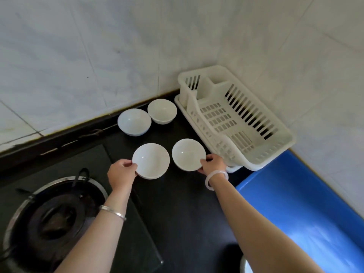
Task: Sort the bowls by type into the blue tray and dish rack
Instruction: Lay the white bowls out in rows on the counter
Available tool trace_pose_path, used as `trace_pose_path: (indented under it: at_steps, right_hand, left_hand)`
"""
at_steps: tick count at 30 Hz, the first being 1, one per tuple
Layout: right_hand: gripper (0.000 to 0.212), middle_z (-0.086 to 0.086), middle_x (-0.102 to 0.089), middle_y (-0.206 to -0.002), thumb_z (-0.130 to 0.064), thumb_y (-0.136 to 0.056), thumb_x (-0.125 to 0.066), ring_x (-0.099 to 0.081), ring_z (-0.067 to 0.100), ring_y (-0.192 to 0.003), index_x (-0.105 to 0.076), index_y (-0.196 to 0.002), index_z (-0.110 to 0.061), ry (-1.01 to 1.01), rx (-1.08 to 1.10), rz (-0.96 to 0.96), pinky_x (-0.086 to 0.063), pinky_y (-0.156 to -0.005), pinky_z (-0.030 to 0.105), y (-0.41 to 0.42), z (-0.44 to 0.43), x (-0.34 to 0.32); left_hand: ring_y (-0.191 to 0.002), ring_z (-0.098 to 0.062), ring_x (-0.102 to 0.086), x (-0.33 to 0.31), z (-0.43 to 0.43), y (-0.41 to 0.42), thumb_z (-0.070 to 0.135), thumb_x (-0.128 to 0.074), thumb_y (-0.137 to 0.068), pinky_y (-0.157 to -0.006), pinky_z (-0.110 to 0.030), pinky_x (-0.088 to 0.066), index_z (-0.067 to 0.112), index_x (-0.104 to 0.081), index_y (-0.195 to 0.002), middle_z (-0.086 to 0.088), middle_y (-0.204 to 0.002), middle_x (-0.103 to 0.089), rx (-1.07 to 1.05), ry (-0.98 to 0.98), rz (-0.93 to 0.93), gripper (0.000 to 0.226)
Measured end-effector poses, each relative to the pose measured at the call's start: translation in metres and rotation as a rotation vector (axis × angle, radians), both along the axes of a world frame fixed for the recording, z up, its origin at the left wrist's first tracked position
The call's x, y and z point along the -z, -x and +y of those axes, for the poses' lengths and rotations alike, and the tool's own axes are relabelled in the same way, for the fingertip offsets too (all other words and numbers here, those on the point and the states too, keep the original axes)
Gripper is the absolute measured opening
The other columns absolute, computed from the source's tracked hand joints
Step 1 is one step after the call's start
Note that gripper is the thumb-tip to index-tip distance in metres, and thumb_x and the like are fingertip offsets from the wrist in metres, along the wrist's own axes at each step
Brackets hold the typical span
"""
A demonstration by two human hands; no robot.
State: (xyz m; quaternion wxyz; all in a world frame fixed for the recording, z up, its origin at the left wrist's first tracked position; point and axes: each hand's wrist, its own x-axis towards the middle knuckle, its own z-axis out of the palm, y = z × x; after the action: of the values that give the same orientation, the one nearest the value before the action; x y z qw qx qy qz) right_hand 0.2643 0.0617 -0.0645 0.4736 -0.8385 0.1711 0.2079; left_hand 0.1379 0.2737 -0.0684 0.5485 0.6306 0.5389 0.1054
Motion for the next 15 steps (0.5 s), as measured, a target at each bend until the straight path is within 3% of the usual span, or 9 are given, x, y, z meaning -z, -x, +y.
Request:
trace_pose_path:
  at_steps: [5,10,15]
  right_hand:
    - [0.013,0.002,-0.057,-0.078,-0.007,-0.085,-0.061,-0.059,0.013,-0.063,-0.055,-0.095,-0.013,-0.036,0.058,0.005,-0.06,-0.067,0.037,-0.006,0.011,0.008]
    - [0.018,-0.002,-0.053,-0.08,-0.007,-0.085,-0.062,-0.056,0.012,-0.066,-0.054,-0.1,-0.013,-0.117,0.119,0.012,-0.058,-0.06,0.031,-0.007,0.016,0.012]
    - [0.018,0.008,-0.06,-0.1,-0.011,-0.087,-0.062,-0.065,0.02,-0.08,-0.055,-0.103,-0.014,-0.279,0.171,0.091,-0.058,-0.066,0.031,0.001,0.016,0.015]
  left_hand:
    - [-0.063,-0.008,-0.058,0.005,0.003,-0.006,0.002,-0.064,-0.081,-0.069,-0.031,-0.056,0.005,-0.066,-0.102,-0.005,-0.087,-0.061,-0.081,0.064,-0.024,0.021]
    - [-0.075,-0.018,-0.061,0.007,0.0,-0.008,0.001,-0.063,-0.081,-0.07,-0.029,-0.055,0.003,-0.065,-0.104,-0.008,-0.095,-0.062,-0.141,0.108,-0.063,0.022]
    - [-0.093,-0.023,-0.062,0.006,-0.005,-0.007,0.005,-0.061,-0.085,-0.075,-0.03,-0.054,0.007,-0.061,-0.105,-0.011,-0.108,-0.062,-0.18,0.243,-0.125,0.02]
